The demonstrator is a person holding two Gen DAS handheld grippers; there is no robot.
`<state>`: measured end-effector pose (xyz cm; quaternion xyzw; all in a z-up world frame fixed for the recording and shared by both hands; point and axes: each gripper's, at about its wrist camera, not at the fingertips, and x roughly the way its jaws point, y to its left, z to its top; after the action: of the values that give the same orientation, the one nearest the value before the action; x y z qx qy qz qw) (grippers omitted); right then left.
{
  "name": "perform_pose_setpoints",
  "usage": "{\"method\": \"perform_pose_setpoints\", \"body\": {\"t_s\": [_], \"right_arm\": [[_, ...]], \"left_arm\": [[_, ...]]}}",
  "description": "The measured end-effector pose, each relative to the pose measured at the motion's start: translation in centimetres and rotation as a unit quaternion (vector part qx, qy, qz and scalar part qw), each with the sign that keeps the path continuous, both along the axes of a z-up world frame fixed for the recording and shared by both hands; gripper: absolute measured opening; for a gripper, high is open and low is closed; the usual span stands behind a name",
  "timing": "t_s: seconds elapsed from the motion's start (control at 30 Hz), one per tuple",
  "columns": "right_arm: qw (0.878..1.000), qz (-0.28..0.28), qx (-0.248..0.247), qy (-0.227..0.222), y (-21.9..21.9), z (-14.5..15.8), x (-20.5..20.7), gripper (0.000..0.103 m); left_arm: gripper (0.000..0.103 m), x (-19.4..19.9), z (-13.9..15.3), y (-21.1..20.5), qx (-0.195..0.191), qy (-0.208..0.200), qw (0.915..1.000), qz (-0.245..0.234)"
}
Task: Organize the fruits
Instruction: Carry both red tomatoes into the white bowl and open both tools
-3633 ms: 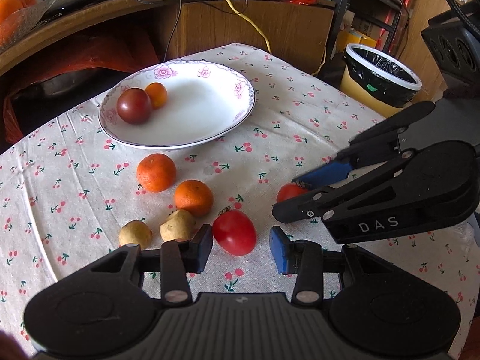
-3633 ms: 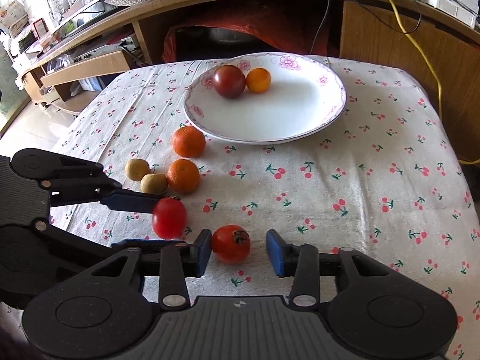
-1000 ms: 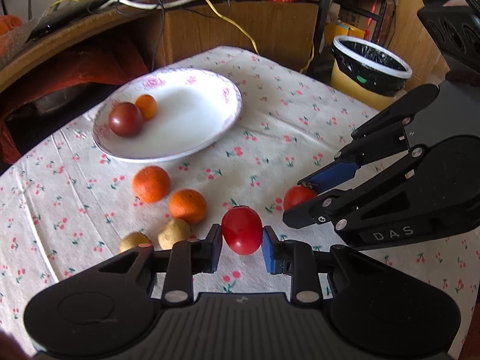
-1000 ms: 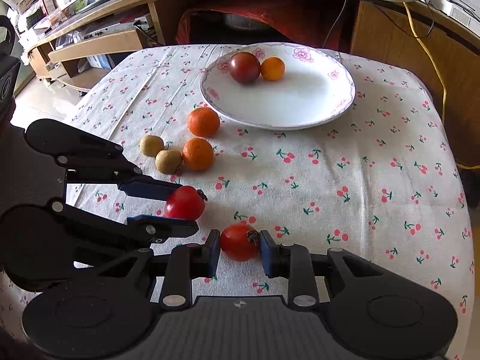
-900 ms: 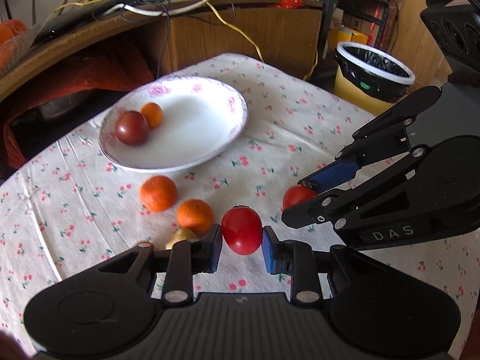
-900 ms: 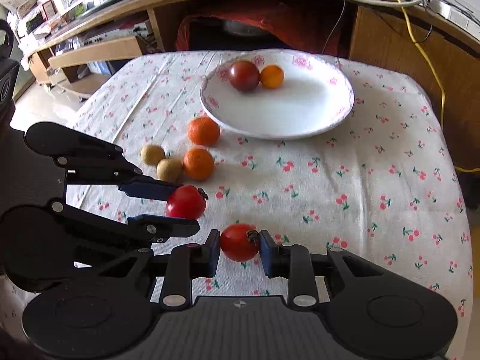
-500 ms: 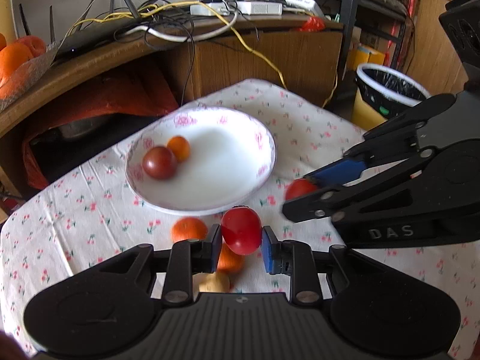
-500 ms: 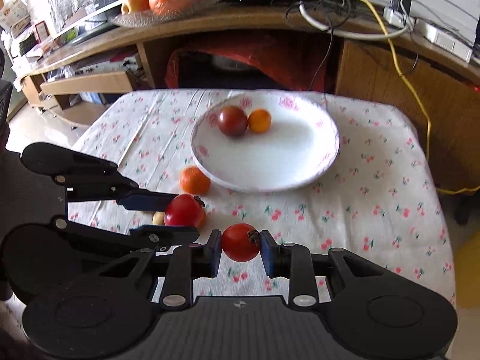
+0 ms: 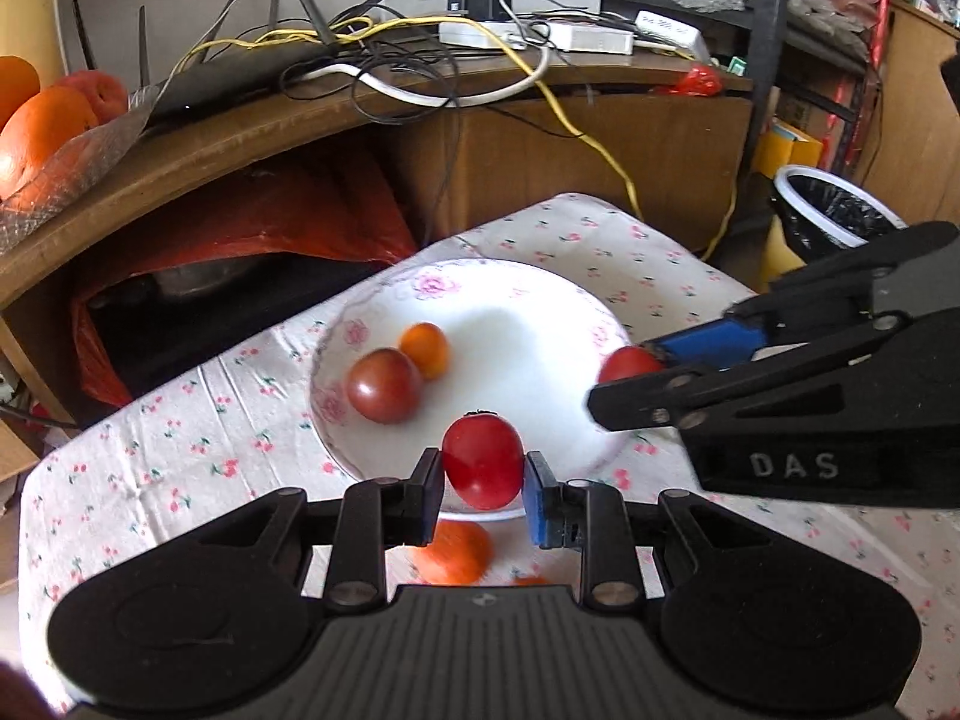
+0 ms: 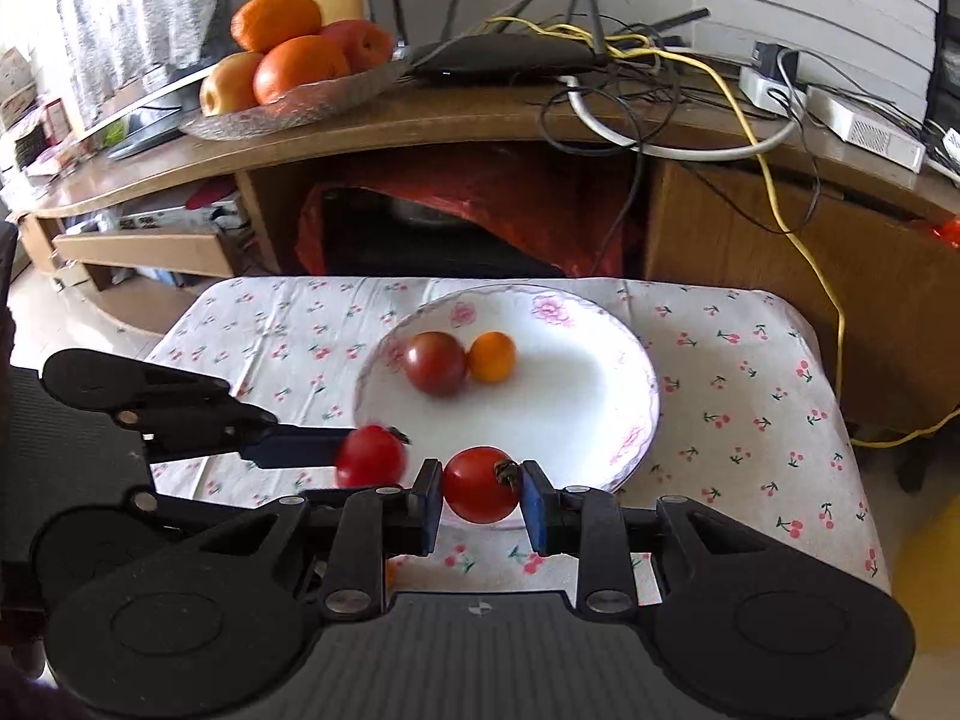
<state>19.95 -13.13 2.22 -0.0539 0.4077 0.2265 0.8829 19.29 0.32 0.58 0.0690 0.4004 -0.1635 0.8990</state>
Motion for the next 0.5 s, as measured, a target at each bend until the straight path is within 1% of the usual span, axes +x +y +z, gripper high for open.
{"method": "perform_pose_setpoints", "body": {"t_s": [0.17, 0.27, 0.5], "right_arm": [[1.000, -0.022, 0.007, 0.003, -0.6, -0.7, 1.4, 0.024], [1.000, -0.030, 0.003, 0.006, -0.6, -1.2, 2.1, 0.025], [1.000, -0.026, 0.004, 0.015, 0.2, -2.2, 3.2, 0.025]], "left_arm": [[0.036, 1.3, -0.5, 0.7, -0.001, 0.003, 0.9999, 0.014], [0.036, 1.8, -1.0, 1.3, -0.005, 0.013, 0.9996, 0.025], [0.036, 2.2, -1.8, 1.9, -0.011, 0.021, 0.9990, 0.037]]}}
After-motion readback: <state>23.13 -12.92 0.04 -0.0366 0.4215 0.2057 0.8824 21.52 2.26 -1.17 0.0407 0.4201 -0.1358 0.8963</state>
